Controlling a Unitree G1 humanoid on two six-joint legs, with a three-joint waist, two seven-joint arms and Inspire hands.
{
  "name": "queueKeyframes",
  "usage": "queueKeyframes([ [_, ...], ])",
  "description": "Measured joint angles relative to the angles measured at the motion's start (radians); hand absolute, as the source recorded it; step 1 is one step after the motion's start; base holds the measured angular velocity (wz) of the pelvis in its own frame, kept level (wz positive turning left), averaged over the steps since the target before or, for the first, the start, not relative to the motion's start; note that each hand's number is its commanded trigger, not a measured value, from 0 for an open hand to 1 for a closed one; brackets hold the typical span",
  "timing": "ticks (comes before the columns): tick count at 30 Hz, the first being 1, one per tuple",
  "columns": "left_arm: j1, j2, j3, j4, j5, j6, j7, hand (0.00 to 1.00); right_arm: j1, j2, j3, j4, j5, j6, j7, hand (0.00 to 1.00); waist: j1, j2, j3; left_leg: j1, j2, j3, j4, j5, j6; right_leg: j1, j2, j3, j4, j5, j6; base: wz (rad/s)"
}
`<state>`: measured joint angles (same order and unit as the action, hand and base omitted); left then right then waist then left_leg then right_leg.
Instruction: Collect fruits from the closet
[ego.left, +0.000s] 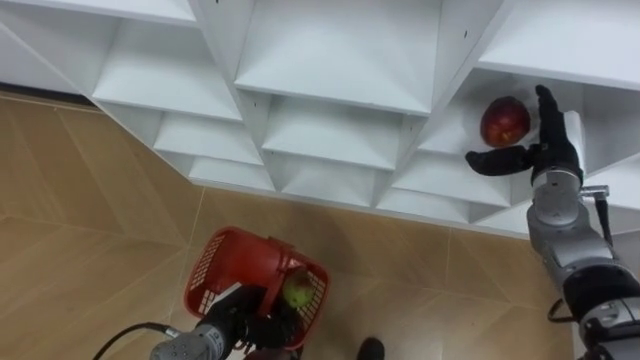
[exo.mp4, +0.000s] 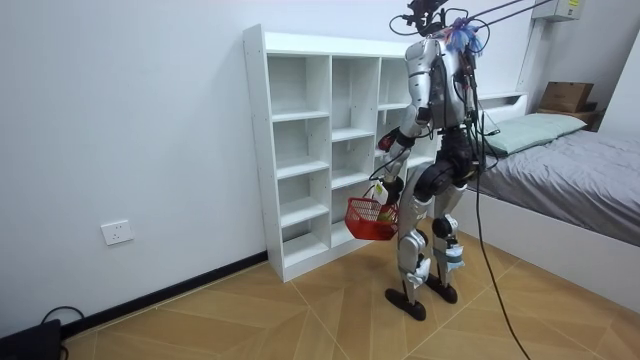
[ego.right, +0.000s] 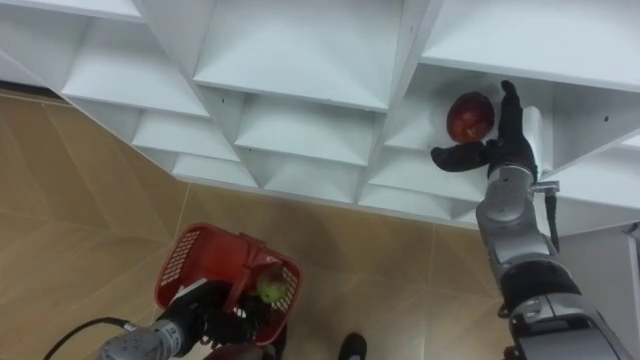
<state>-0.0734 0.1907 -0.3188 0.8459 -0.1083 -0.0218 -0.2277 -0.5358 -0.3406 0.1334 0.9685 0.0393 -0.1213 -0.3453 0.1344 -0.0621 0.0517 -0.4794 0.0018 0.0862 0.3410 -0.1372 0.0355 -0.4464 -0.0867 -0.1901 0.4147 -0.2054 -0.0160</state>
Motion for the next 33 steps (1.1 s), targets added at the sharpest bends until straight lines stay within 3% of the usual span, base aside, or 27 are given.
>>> queueKeyframes([
  [7, 0.0, 0.0, 0.0, 0.0, -0.012, 0.0, 0.001, 1.0, -0.004, 0.0, 0.0, 0.0, -0.002, 0.012, 0.005, 0.01, 0.0, 0.0, -0.0001, 0.0, 0.0, 0.0, 0.004, 0.0, 0.0, 0.002, -0.001, -0.004, 0.0, 0.0, -0.001, 0.0],
  [8, 0.0, 0.0, 0.0, 0.0, -0.016, 0.0, 0.001, 1.0, -0.004, 0.0, 0.0, 0.0, -0.002, 0.012, 0.008, 0.2, 0.0, 0.0, -0.0001, 0.0, 0.0, 0.0, 0.004, 0.0, 0.0, 0.002, -0.001, -0.005, 0.0, 0.001, -0.001, 0.0],
  [9, 0.0, 0.0, 0.0, 0.0, -0.016, 0.0, 0.001, 1.0, -0.004, 0.0, 0.0, 0.0, -0.003, 0.012, 0.008, 0.49, 0.0, 0.0, -0.0003, 0.0, 0.0, 0.0, 0.004, 0.0, 0.0, 0.002, 0.0, -0.005, 0.0, 0.001, -0.001, 0.0],
  [10, 0.0, 0.0, 0.0, 0.001, -0.016, 0.0, 0.001, 1.0, -0.004, 0.0, 0.0, 0.0, -0.003, 0.013, 0.008, 0.91, 0.0, 0.001, -0.0003, 0.0, 0.0, 0.0, 0.004, 0.0, 0.0, 0.002, 0.0, -0.005, 0.0, 0.001, -0.001, 0.0],
  [11, 0.001, 0.0, 0.0, 0.002, -0.016, 0.0, 0.001, 1.0, -0.004, 0.0, 0.0, 0.0, -0.004, 0.013, 0.007, 1.0, 0.0, 0.001, -0.0004, 0.0, 0.0, 0.0, 0.004, 0.0, 0.0, 0.002, 0.0, -0.005, 0.0, 0.001, -0.001, 0.0],
  [18, 0.0, 0.0, 0.0, 0.014, -0.017, 0.0, 0.005, 1.0, -0.005, -0.013, -0.015, 0.0, -0.005, 0.012, -0.041, 1.0, -0.002, 0.002, -0.0003, 0.003, 0.001, 0.0, 0.005, 0.0, 0.0, 0.004, 0.0, -0.006, 0.0, 0.001, -0.002, 0.0],
  [33, -0.001, -0.001, 0.0, 0.016, -0.017, 0.001, 0.006, 1.0, -0.005, -0.011, -0.014, -0.002, 0.022, 0.012, -0.042, 1.0, -0.001, 0.004, 0.0, 0.002, 0.001, 0.0, 0.002, 0.0, 0.0, 0.003, 0.001, -0.005, 0.0, 0.001, -0.002, 0.0],
])
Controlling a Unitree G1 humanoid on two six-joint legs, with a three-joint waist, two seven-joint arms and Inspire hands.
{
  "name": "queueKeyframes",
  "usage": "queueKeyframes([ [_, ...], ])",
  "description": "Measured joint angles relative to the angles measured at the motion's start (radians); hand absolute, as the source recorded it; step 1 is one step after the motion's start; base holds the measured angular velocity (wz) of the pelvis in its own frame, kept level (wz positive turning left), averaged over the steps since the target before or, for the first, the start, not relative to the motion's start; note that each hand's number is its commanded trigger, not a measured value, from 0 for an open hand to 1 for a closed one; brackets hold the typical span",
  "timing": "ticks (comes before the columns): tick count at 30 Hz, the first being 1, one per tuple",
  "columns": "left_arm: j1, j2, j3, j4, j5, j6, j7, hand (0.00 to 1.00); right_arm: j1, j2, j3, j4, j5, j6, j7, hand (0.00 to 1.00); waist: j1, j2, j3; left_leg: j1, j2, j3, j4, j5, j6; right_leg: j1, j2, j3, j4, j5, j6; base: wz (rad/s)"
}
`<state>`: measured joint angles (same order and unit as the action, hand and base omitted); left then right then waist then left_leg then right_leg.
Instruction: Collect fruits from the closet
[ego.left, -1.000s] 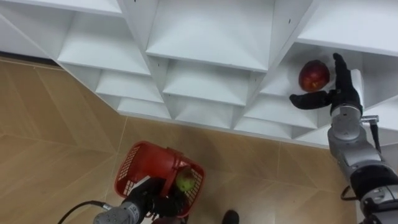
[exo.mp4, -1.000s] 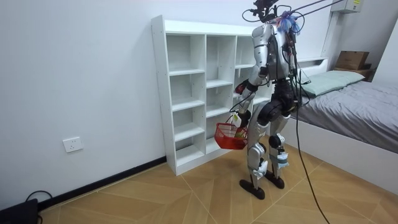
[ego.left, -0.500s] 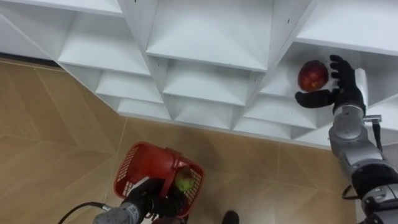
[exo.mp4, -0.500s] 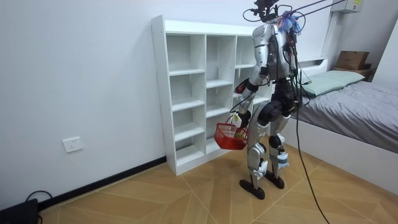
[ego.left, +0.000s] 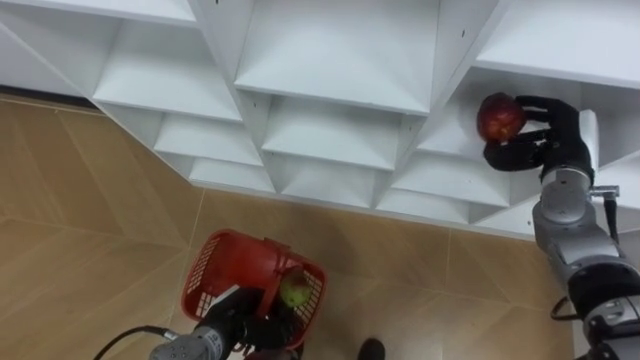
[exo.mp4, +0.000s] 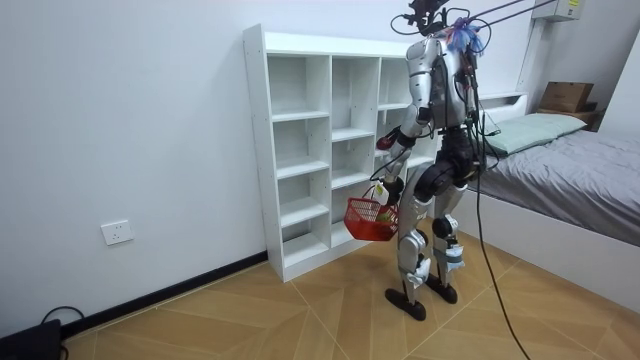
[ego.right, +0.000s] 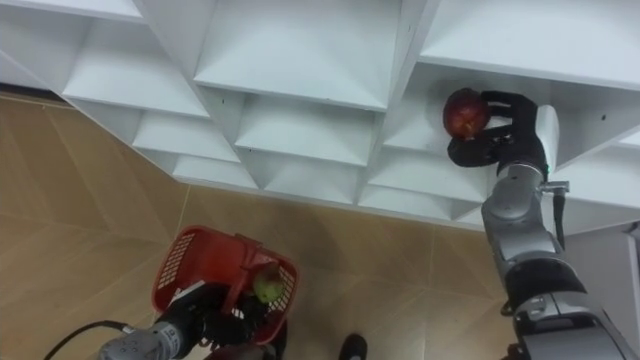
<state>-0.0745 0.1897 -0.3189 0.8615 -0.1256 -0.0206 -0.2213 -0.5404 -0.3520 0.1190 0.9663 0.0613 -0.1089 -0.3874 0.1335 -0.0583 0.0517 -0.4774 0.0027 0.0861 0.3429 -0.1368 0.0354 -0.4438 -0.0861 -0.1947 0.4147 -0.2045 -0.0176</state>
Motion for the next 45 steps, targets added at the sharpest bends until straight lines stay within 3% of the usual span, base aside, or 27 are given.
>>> queueKeyframes([
  [25, -0.03, -0.013, -0.021, 0.023, 0.001, 0.007, 0.017, 1.0, 0.004, 0.001, 0.039, -0.023, 0.008, 0.001, 0.003, 1.0, -0.001, 0.005, -0.0028, 0.001, 0.002, 0.015, 0.003, 0.0, 0.001, -0.001, 0.0, 0.005, 0.001, 0.001, -0.002, -0.01],
  [32, -0.031, -0.021, -0.018, 0.021, -0.001, 0.006, 0.043, 1.0, 0.061, 0.048, 0.039, -0.159, 0.006, 0.001, 0.009, 1.0, -0.028, 0.006, -0.0036, -0.001, 0.003, 0.023, 0.008, 0.0, 0.001, -0.014, 0.0, 0.025, 0.015, 0.001, -0.002, -0.04],
  [37, -0.026, -0.021, -0.007, -0.001, -0.001, 0.005, 0.045, 1.0, 0.097, 0.05, 0.038, -0.224, 0.005, -0.004, 0.011, 1.0, -0.037, 0.015, -0.0091, -0.002, 0.006, 0.026, 0.02, 0.0, 0.001, -0.013, 0.002, 0.027, 0.021, 0.002, -0.004, -0.01],
  [41, -0.019, -0.025, 0.009, 0.0, -0.001, 0.005, 0.044, 1.0, 0.168, 0.068, 0.038, -0.319, -0.002, -0.004, 0.051, 1.0, -0.056, 0.037, -0.0261, 0.005, 0.008, 0.028, 0.027, 0.0, 0.001, -0.01, 0.002, 0.029, 0.032, 0.004, -0.006, -0.02],
  [45, -0.014, -0.026, 0.014, -0.001, -0.003, 0.005, 0.049, 1.0, 0.226, 0.095, 0.054, -0.356, -0.004, -0.004, 0.086, 1.0, -0.073, 0.041, -0.0282, 0.03, 0.011, 0.039, 0.027, 0.001, 0.002, 0.008, 0.001, 0.033, 0.029, 0.001, -0.01, -0.07],
])
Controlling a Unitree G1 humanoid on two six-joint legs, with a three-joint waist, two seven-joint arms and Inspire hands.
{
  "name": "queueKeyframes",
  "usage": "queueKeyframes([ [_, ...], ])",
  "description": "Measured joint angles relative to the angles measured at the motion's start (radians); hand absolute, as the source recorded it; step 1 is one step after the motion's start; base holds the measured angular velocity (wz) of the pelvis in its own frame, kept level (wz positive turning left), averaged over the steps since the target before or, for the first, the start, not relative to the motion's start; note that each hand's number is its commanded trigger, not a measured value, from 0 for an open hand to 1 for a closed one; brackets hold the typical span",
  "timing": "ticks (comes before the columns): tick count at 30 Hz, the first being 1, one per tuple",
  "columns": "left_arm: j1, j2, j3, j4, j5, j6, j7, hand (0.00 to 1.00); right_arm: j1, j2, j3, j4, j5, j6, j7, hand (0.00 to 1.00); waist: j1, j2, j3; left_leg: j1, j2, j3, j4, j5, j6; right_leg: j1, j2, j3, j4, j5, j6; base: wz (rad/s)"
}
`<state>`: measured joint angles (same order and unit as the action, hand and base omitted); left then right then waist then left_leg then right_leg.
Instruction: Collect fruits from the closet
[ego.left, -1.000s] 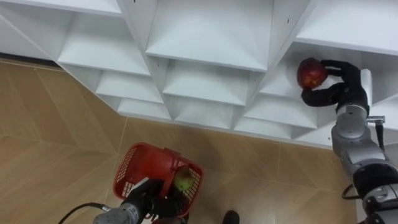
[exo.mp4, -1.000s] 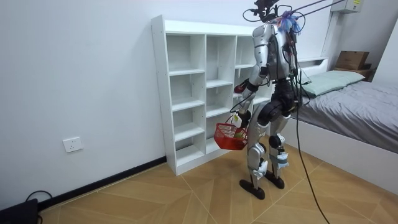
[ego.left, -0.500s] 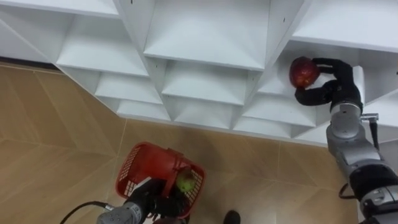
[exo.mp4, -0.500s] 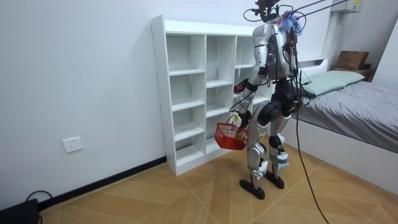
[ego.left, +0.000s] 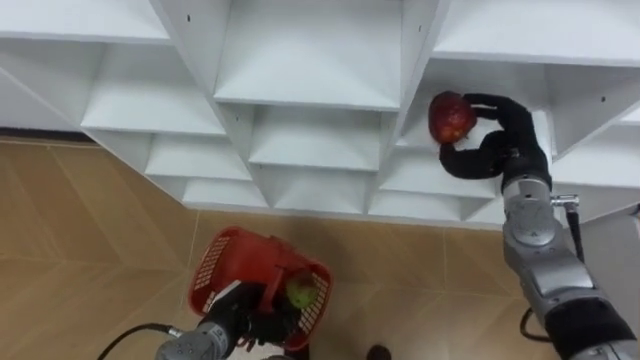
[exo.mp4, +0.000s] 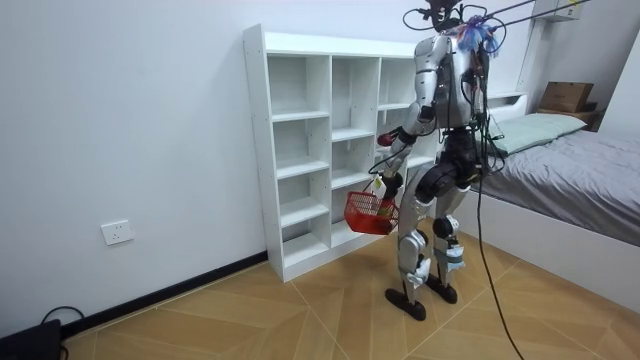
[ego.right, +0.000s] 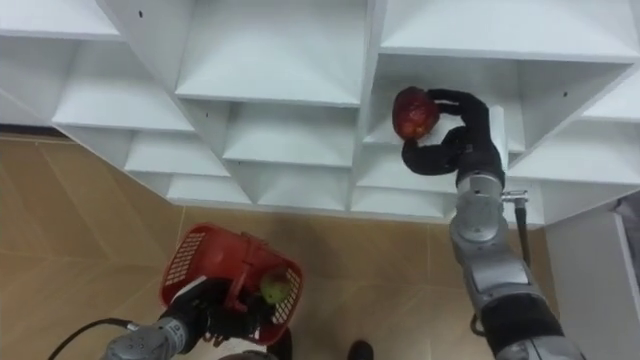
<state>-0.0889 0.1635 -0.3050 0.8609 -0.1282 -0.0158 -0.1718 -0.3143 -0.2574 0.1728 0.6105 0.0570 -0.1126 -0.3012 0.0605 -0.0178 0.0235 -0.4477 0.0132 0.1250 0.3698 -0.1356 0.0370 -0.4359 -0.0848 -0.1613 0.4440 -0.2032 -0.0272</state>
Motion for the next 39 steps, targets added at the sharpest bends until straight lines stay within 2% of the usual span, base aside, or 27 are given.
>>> queueKeyframes([
  [3, 0.004, 0.003, 0.0, -0.009, 0.0, -0.003, 0.009, 1.0, 0.03, 0.001, 0.016, -0.008, -0.008, -0.002, 0.021, 1.0, -0.006, 0.002, -0.0013, 0.008, 0.009, 0.001, 0.006, 0.0, 0.0, 0.02, 0.009, -0.003, -0.021, 0.009, -0.003, -0.05],
  [5, 0.004, 0.004, 0.0, -0.014, 0.0, -0.018, 0.018, 1.0, 0.055, 0.0, 0.037, -0.007, -0.01, -0.005, 0.049, 1.0, -0.01, 0.002, -0.0015, 0.008, 0.015, 0.001, 0.007, 0.0, -0.001, 0.027, 0.018, -0.001, -0.037, 0.02, -0.005, -0.05],
  [10, 0.01, 0.005, -0.001, -0.021, 0.0, -0.027, 0.032, 1.0, 0.103, 0.002, 0.058, -0.015, -0.016, -0.004, 0.11, 1.0, -0.024, 0.004, -0.0028, 0.005, 0.018, 0.005, 0.005, 0.001, -0.002, 0.023, 0.023, 0.009, -0.044, 0.026, -0.004, -0.04],
  [14, 0.024, 0.006, 0.009, -0.086, -0.005, -0.027, 0.04, 1.0, 0.145, 0.028, 0.066, -0.086, -0.027, -0.005, 0.116, 1.0, -0.033, 0.005, -0.003, 0.003, 0.02, 0.012, -0.006, 0.002, -0.003, 0.016, 0.027, 0.016, -0.051, 0.03, -0.004, -0.04],
  [19, 0.024, 0.006, 0.008, -0.14, -0.075, -0.038, 0.058, 1.0, 0.176, 0.037, 0.102, -0.086, -0.022, -0.005, 0.136, 1.0, -0.033, 0.005, -0.0036, 0.003, 0.02, 0.013, -0.007, 0.002, -0.004, 0.018, 0.027, 0.016, -0.051, 0.03, -0.005, 0.0],
  [26, 0.023, 0.005, 0.007, -0.17, -0.076, -0.039, 0.054, 1.0, 0.201, 0.049, 0.115, -0.086, -0.028, -0.008, 0.152, 1.0, -0.029, 0.022, -0.0108, 0.002, 0.021, 0.014, -0.007, 0.002, -0.004, 0.017, 0.027, 0.012, -0.052, 0.03, -0.005, 0.0],
  [29, 0.025, -0.004, 0.004, -0.173, -0.076, -0.068, 0.05, 1.0, 0.201, 0.056, 0.122, -0.073, -0.037, -0.026, 0.161, 1.0, -0.027, 0.031, -0.0093, 0.007, 0.021, 0.015, -0.009, 0.002, -0.004, 0.019, 0.026, 0.012, -0.052, 0.03, -0.006, 0.0],
  [32, 0.033, -0.029, 0.005, -0.173, -0.077, -0.08, 0.047, 1.0, 0.208, 0.073, 0.126, -0.055, -0.063, -0.035, 0.182, 1.0, -0.027, 0.039, -0.0079, 0.012, 0.022, 0.017, -0.009, 0.003, -0.005, 0.023, 0.027, 0.013, -0.054, 0.03, -0.007, 0.0],
  [36, 0.032, -0.055, -0.004, -0.173, -0.077, -0.102, 0.031, 1.0, 0.207, 0.104, 0.13, 0.001, -0.064, -0.043, 0.213, 1.0, -0.028, 0.039, -0.0074, 0.007, 0.026, 0.017, -0.013, 0.004, -0.007, 0.021, 0.032, 0.012, -0.065, 0.035, -0.01, 0.0],
  [39, 0.032, -0.061, -0.012, -0.173, -0.076, -0.115, 0.015, 1.0, 0.207, 0.11, 0.13, 0.024, -0.064, -0.043, 0.232, 1.0, -0.027, 0.038, -0.005, 0.005, 0.026, 0.016, -0.019, 0.005, -0.008, 0.02, 0.033, 0.013, -0.068, 0.035, -0.01, 0.0],
])
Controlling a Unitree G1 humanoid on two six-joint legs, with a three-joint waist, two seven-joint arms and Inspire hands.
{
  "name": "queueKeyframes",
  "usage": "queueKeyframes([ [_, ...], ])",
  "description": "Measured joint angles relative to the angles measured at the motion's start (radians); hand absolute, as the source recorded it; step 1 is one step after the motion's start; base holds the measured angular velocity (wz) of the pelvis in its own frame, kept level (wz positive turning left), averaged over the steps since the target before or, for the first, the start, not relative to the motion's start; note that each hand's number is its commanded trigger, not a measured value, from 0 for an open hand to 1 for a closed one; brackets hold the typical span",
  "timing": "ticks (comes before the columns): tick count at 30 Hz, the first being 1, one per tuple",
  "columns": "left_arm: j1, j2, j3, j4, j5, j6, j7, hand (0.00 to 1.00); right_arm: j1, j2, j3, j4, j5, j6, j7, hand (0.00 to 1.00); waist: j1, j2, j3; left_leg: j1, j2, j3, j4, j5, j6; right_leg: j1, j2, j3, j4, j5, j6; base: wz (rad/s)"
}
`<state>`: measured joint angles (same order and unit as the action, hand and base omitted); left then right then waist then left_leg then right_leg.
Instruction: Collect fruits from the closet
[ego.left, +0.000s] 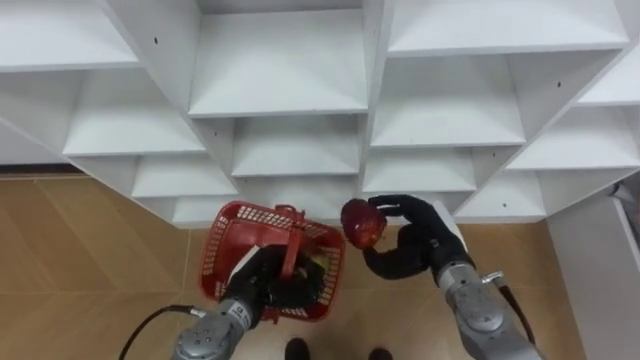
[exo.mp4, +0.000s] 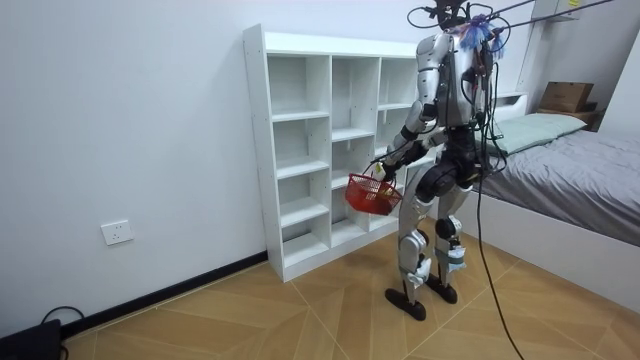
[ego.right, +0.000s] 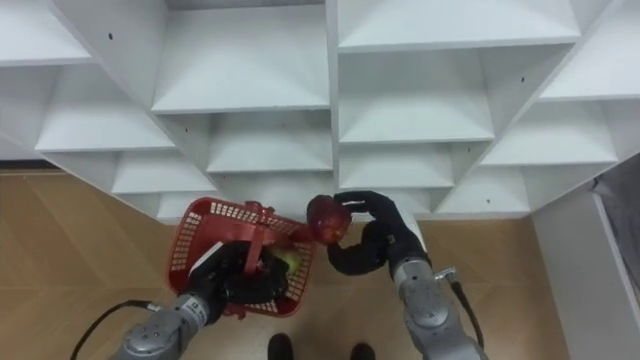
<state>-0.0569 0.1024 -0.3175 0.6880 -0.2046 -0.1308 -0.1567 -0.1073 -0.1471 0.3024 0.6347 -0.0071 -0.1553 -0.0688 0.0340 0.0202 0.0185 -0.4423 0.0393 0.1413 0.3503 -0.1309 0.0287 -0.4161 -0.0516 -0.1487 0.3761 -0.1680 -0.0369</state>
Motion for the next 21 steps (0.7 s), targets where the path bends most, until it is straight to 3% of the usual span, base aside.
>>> queueKeyframes([
  [5, 0.0, 0.001, -0.001, 0.0, 0.0, 0.0, -0.022, 1.0, 0.0, 0.001, 0.0, 0.0, 0.001, 0.0, 0.007, 1.0, -0.002, -0.007, 0.0067, -0.004, 0.0, -0.004, -0.006, 0.001, -0.002, 0.0, 0.001, -0.005, -0.004, -0.002, -0.001, 0.03],
  [21, -0.023, -0.006, -0.021, 0.0, 0.0, 0.0, -0.033, 1.0, 0.001, 0.001, 0.027, 0.023, 0.002, 0.004, 0.062, 1.0, 0.0, 0.002, 0.0152, -0.018, 0.002, -0.002, -0.003, 0.0, -0.003, -0.004, 0.001, -0.018, -0.016, -0.003, -0.002, 0.02],
])
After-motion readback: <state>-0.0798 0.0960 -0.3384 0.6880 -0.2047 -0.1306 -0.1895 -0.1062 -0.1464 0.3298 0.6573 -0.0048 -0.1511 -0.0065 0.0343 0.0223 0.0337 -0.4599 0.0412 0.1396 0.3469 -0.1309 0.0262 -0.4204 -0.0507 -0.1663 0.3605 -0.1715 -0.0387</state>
